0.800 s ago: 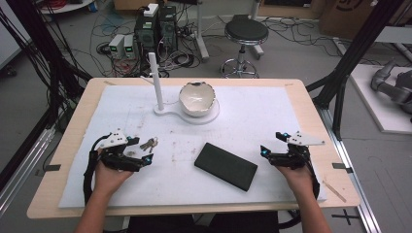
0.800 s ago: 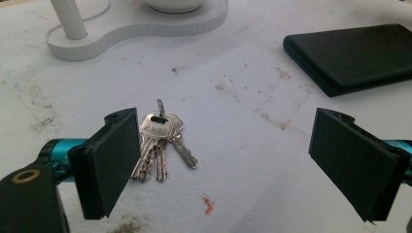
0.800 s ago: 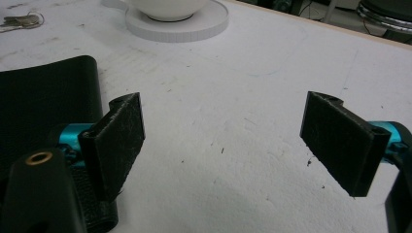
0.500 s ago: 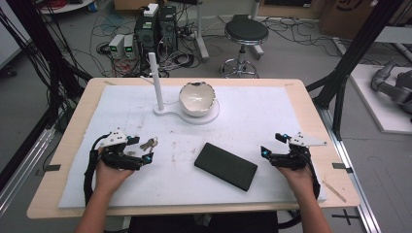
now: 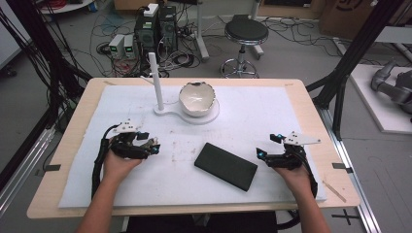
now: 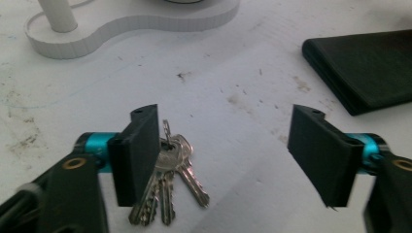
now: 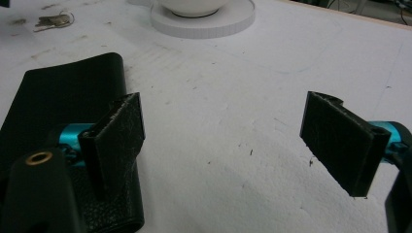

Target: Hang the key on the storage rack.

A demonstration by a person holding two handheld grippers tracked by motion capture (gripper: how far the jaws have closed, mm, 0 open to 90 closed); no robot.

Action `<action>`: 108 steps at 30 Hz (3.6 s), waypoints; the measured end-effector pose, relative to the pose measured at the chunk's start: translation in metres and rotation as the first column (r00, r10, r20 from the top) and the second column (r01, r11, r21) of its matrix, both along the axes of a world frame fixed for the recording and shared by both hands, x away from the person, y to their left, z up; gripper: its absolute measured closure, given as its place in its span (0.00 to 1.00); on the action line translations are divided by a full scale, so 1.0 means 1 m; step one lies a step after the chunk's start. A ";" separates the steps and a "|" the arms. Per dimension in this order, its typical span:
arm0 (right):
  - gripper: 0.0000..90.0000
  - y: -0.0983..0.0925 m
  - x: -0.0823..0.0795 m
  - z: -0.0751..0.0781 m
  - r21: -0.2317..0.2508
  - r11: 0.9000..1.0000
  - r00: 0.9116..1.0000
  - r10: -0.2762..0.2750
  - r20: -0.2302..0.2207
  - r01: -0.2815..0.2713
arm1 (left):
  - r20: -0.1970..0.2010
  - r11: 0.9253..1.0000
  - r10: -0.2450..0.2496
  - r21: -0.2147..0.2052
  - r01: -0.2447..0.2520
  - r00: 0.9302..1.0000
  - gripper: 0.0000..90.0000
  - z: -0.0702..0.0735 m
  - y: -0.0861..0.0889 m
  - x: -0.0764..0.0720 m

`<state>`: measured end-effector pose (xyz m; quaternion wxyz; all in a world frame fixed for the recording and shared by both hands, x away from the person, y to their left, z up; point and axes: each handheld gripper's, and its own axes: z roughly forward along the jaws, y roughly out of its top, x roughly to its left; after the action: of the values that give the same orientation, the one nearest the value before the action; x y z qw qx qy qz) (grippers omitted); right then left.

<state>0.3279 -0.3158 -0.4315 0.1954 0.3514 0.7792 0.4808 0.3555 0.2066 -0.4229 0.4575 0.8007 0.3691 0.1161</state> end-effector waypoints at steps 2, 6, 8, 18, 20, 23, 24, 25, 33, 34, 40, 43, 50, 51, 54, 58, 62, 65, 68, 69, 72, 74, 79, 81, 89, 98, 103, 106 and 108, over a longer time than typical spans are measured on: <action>0.18 -0.001 -0.001 0.001 0.002 1.000 1.000 0.003 -0.002 -0.003 | -0.014 1.000 0.014 -0.010 -0.014 1.000 0.44 -0.002 0.000 0.006; 0.18 -0.004 -0.004 0.002 0.008 1.000 1.000 -0.007 0.013 0.007 | -0.041 0.997 0.069 -0.015 -0.069 0.997 0.57 -0.008 0.006 0.014; 0.18 -0.006 -0.005 0.004 0.020 1.000 0.999 -0.015 0.036 0.015 | -0.039 0.997 0.069 -0.018 -0.070 0.997 0.64 -0.010 0.008 0.016; 0.18 -0.009 -0.005 0.006 0.030 0.998 0.998 -0.051 0.046 0.050 | -0.051 0.997 0.080 0.017 -0.079 0.996 0.81 -0.016 0.005 0.021; 0.18 -0.009 -0.005 0.006 0.025 0.999 0.997 -0.049 0.055 0.048 | -0.046 0.996 0.087 0.028 -0.086 0.995 0.83 -0.017 0.004 0.021; 0.18 -0.008 -0.006 0.006 0.015 0.999 0.997 -0.048 0.056 0.048 | -0.041 0.995 0.096 0.046 -0.094 0.995 0.94 -0.018 0.001 0.022; 0.18 -0.008 -0.006 0.006 0.013 0.999 0.997 -0.049 0.057 0.048 | -0.033 0.994 0.097 0.051 -0.096 0.995 0.97 -0.018 0.000 0.022; 0.18 -0.008 -0.006 0.006 0.012 0.999 0.997 -0.051 0.059 0.051 | -0.016 0.993 0.093 0.075 -0.091 0.996 0.97 -0.017 0.000 0.022; 0.18 -0.008 -0.006 0.005 0.012 0.998 0.997 -0.055 0.055 0.055 | 0.044 0.993 0.102 0.059 -0.105 0.994 0.98 0.002 -0.003 0.014; 0.18 -0.007 -0.005 0.005 0.011 0.999 0.997 -0.053 0.058 0.052 | 0.066 0.994 0.095 0.057 -0.098 0.993 0.98 0.014 -0.001 0.011; 0.18 -0.008 -0.006 0.004 0.011 0.998 0.997 -0.060 0.052 0.059 | 0.110 0.996 0.086 0.007 -0.087 0.990 0.98 0.048 0.003 0.009; 0.18 -0.009 -0.005 0.004 0.014 0.998 0.997 -0.064 0.054 0.063 | 0.133 0.996 0.087 -0.021 -0.085 0.987 0.98 0.067 0.004 0.009; 0.18 -0.010 -0.004 0.002 0.017 0.998 0.998 -0.058 0.033 0.058 | 0.178 0.999 0.052 -0.006 -0.052 0.983 0.98 0.110 0.001 0.018; 0.18 -0.010 -0.004 0.002 0.017 0.998 0.998 -0.058 0.033 0.058 | 0.187 0.998 0.054 -0.001 -0.055 0.981 0.98 0.115 0.001 0.020; 0.18 -0.010 -0.004 0.002 0.022 0.998 0.998 -0.062 0.029 0.061 | 0.203 0.998 0.056 0.012 -0.060 0.978 0.98 0.131 -0.002 0.028; 0.18 -0.010 -0.003 0.002 0.021 0.998 0.997 -0.065 0.029 0.064 | 0.215 0.997 0.047 0.046 -0.058 0.975 0.98 0.150 -0.007 0.039; 0.18 -0.009 -0.003 0.002 0.012 0.998 0.998 -0.056 0.029 0.056 | 0.209 0.995 0.052 0.077 -0.069 0.977 0.98 0.163 -0.012 0.053; 0.18 -0.010 -0.004 0.000 0.011 0.998 0.998 -0.056 0.020 0.056 | 0.214 0.991 0.067 0.099 -0.090 0.975 0.98 0.170 -0.017 0.065; 0.18 -0.011 -0.005 0.000 0.012 0.998 0.998 -0.059 0.025 0.058 | 0.214 0.991 0.078 0.087 -0.098 0.974 0.98 0.171 -0.016 0.070; 0.18 -0.011 -0.006 0.000 0.014 0.998 0.998 -0.062 0.028 0.062 | 0.215 0.990 0.088 0.087 -0.109 0.973 0.98 0.172 -0.015 0.072; 0.18 -0.013 -0.009 0.001 0.021 0.998 0.998 -0.061 0.026 0.060 | 0.205 0.989 0.107 0.076 -0.125 0.973 0.98 0.172 -0.013 0.077; 0.18 -0.014 -0.009 0.000 0.014 0.998 0.998 -0.060 0.033 0.060 | 0.202 0.989 0.115 0.069 -0.131 0.973 0.98 0.172 -0.012 0.080; 0.18 -0.013 -0.010 -0.001 0.009 0.998 0.998 -0.057 0.026 0.057 | 0.201 0.986 0.132 0.074 -0.149 0.971 0.98 0.173 -0.009 0.086; 0.18 -0.013 -0.010 -0.001 0.009 0.998 0.998 -0.060 0.026 0.060 | 0.197 0.985 0.141 0.076 -0.158 0.970 0.98 0.174 -0.007 0.089; 0.18 -0.012 -0.009 -0.001 0.006 0.998 0.998 -0.061 0.028 0.061 | 0.180 0.981 0.161 0.075 -0.176 0.970 0.98 0.170 -0.005 0.100; 0.18 -0.017 -0.008 -0.001 0.020 0.998 0.997 -0.066 0.026 0.066 | 0.180 0.976 0.206 0.033 -0.215 0.962 0.97 0.161 0.001 0.106; 0.18 -0.020 -0.007 -0.001 0.027 0.997 0.997 -0.073 0.017 0.072 | 0.158 0.979 0.202 0.009 -0.206 0.967 0.84 0.159 0.010 0.100; 0.18 -0.019 -0.007 -0.001 0.043 0.998 0.999 -0.052 -0.016 0.053 | 0.135 0.984 0.180 -0.031 -0.177 0.974 0.72 0.153 0.015 0.092; 0.18 -0.020 -0.006 -0.002 0.044 0.999 0.999 -0.030 -0.022 0.031 | 0.105 0.989 0.146 -0.048 -0.142 0.984 0.68 0.145 0.014 0.086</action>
<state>0.3219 -0.3355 -0.4331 0.1867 0.3728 0.7649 0.4910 0.4415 0.2209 -0.2783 0.4834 0.7549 0.4029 0.1846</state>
